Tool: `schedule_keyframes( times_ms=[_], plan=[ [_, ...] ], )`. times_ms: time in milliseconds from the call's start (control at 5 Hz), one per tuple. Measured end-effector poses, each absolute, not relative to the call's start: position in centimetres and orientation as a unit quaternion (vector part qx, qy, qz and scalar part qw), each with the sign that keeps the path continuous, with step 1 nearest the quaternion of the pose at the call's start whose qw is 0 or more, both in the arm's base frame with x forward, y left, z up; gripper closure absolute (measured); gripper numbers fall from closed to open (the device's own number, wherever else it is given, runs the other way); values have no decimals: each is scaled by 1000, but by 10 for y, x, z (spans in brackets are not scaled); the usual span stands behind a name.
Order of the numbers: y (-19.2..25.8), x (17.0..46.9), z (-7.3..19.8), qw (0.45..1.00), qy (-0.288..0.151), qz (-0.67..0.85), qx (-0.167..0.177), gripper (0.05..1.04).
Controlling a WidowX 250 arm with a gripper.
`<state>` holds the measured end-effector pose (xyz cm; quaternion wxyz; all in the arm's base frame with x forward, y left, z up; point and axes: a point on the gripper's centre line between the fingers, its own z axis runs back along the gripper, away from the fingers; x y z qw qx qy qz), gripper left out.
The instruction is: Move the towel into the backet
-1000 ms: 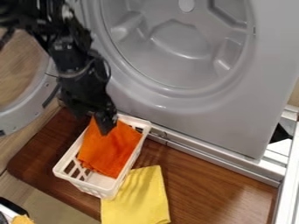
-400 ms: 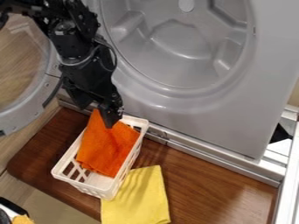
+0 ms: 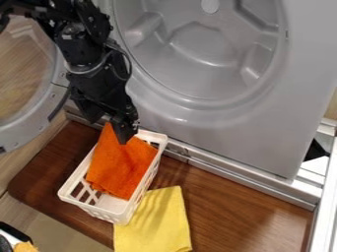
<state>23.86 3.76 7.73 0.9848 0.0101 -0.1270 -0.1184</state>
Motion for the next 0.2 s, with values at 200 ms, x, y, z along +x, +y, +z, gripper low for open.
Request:
schedule_keyframes(
  times_ms=[200],
  plan=[
    [38, 239, 77, 985, -127, -118, 10, 84]
  ],
)
